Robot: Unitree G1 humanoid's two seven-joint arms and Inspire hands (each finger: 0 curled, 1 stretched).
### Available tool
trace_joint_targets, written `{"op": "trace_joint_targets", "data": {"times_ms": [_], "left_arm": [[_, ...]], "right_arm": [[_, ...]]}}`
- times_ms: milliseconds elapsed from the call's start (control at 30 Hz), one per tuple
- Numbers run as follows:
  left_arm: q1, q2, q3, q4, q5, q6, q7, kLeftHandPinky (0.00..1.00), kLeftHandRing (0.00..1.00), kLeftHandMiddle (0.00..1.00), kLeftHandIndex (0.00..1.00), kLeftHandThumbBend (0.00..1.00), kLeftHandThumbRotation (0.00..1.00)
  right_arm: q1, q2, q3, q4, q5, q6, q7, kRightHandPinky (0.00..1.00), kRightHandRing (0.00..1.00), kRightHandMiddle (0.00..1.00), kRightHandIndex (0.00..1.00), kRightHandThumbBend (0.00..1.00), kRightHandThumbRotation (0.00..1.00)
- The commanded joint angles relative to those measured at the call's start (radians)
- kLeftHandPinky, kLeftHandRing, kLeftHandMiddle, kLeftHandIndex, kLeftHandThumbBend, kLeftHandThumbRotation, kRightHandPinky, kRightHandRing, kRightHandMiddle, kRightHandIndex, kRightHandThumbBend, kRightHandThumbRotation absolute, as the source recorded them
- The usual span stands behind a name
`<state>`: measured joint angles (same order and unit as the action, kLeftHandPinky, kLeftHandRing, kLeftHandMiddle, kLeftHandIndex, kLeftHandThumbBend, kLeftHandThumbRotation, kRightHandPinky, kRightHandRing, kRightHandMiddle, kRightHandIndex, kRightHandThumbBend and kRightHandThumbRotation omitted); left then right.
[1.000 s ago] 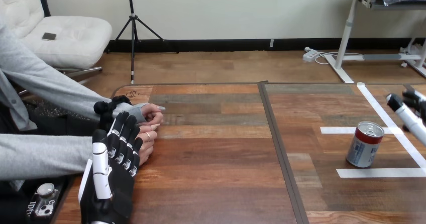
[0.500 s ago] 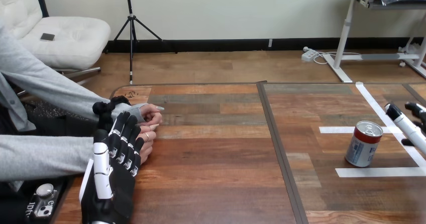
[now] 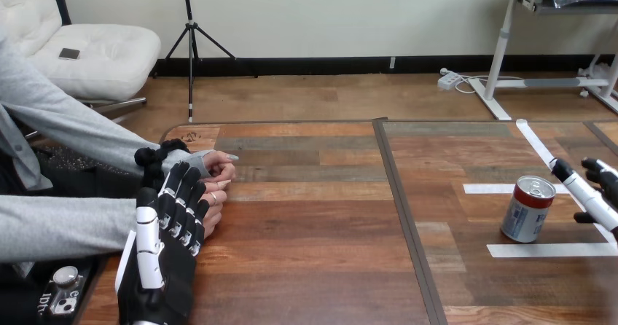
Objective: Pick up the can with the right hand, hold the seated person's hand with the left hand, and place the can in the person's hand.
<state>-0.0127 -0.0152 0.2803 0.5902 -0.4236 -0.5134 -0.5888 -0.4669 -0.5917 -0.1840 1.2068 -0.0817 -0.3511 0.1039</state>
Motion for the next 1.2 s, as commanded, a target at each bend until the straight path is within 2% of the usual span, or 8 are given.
{"op": "trace_joint_targets", "data": {"times_ms": [0,333,533,833,1000,1167], "left_arm": [[-0.044,0.006,-0.016,-0.038,-0.002,-0.001,-0.009,1.0,0.98,0.96,0.95,0.6,0.99],[-0.045,0.004,-0.014,-0.036,-0.004,-0.004,-0.01,1.0,0.98,0.96,0.95,0.6,0.98],[-0.044,0.002,-0.015,-0.038,0.0,-0.004,0.0,1.0,0.97,0.95,0.94,0.61,0.98],[-0.044,0.003,-0.015,-0.039,-0.001,-0.002,-0.004,1.0,0.98,0.96,0.95,0.59,0.98],[-0.045,0.004,-0.016,-0.038,0.003,-0.009,-0.002,1.0,0.98,0.96,0.95,0.59,0.99],[-0.046,0.005,-0.015,-0.037,0.001,-0.007,-0.005,1.0,0.98,0.96,0.95,0.59,1.0]], "right_arm": [[-0.084,0.008,0.026,-0.003,-0.016,-0.005,-0.003,0.9,0.99,1.0,0.97,0.99,0.78],[-0.085,0.019,0.055,-0.003,-0.034,0.002,-0.017,0.88,0.98,0.98,0.96,1.0,0.76],[-0.091,0.03,0.051,0.004,-0.016,0.011,0.011,0.91,0.99,0.99,0.96,1.0,0.76],[-0.092,0.044,0.063,-0.003,-0.018,0.016,0.024,0.94,1.0,1.0,0.97,1.0,0.75],[-0.092,0.044,0.089,-0.003,-0.045,0.002,0.014,0.95,1.0,1.0,0.98,1.0,0.75],[-0.093,0.048,0.097,-0.006,-0.051,0.002,0.02,0.95,1.0,1.0,0.99,1.0,0.77]]}}
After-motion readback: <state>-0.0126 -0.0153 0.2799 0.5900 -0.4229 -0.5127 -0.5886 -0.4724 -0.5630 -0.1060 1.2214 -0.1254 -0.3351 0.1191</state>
